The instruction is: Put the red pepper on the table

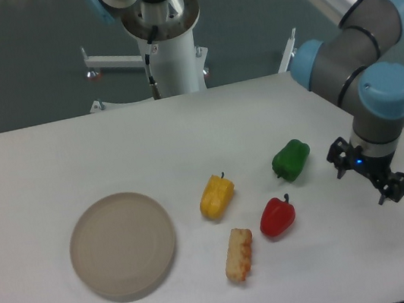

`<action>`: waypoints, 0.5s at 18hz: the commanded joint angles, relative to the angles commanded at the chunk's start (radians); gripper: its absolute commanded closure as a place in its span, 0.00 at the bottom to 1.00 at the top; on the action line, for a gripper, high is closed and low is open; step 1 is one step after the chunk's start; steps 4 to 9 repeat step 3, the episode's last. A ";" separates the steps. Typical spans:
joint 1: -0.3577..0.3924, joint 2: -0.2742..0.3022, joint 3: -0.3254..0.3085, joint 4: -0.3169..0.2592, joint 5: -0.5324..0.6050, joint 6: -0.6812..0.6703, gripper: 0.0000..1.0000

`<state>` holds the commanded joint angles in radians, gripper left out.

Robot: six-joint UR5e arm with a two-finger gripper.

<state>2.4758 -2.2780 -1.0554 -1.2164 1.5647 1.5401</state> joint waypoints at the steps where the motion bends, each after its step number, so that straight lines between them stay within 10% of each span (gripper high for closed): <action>1: 0.000 0.000 0.000 0.000 0.000 0.000 0.00; 9: 0.002 0.000 0.000 0.002 -0.002 0.000 0.00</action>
